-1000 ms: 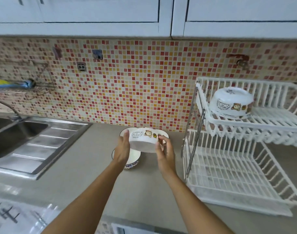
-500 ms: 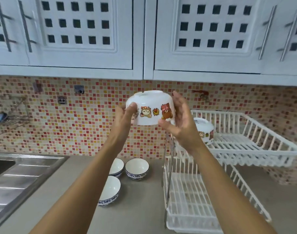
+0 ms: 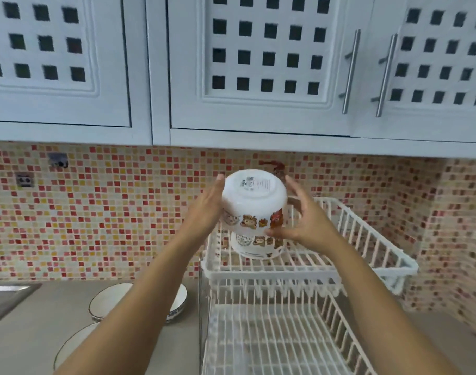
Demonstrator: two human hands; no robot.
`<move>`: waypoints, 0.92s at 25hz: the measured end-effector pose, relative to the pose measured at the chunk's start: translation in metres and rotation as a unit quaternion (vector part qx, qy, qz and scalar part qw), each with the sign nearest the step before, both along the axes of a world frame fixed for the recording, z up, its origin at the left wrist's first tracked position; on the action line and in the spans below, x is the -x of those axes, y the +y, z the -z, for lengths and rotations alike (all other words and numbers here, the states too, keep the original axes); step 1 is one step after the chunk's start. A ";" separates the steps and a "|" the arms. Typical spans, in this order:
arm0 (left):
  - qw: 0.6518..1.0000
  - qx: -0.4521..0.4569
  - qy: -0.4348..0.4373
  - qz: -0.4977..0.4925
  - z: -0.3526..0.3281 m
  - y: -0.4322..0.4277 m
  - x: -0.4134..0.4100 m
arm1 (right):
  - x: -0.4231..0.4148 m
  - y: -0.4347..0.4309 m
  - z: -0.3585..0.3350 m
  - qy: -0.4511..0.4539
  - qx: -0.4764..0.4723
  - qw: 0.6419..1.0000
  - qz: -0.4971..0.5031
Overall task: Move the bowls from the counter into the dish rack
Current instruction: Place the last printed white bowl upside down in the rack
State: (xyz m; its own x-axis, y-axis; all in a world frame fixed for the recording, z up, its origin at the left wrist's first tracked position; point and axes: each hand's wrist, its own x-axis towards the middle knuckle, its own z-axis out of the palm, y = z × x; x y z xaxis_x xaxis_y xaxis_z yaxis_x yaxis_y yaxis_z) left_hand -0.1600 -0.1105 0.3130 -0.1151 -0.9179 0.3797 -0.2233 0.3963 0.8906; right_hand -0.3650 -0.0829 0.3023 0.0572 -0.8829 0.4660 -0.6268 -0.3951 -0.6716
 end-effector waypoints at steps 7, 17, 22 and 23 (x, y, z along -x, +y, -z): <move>0.992 -0.075 -0.101 -0.016 0.029 -0.014 0.045 | 0.034 -0.031 0.021 0.212 -0.064 0.974 0.034; 0.977 -0.143 -0.147 -0.052 0.048 -0.024 0.055 | 0.038 -0.042 0.035 0.221 -0.103 0.970 0.012; 0.979 -0.130 -0.155 -0.036 0.037 -0.015 0.044 | 0.034 -0.034 0.030 0.227 -0.138 0.963 0.040; 0.981 -0.117 -0.150 -0.038 0.031 -0.011 0.039 | 0.031 -0.030 0.027 0.223 -0.137 0.964 0.046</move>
State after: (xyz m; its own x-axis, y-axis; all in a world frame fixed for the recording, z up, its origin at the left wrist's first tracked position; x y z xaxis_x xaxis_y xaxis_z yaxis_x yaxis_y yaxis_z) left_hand -0.1993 -0.1211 0.2819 -0.1176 -0.9862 0.1165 -0.5094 0.1606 0.8454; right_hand -0.3960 -0.1131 0.2754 0.1129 -0.9804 0.1613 -0.9015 -0.1693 -0.3983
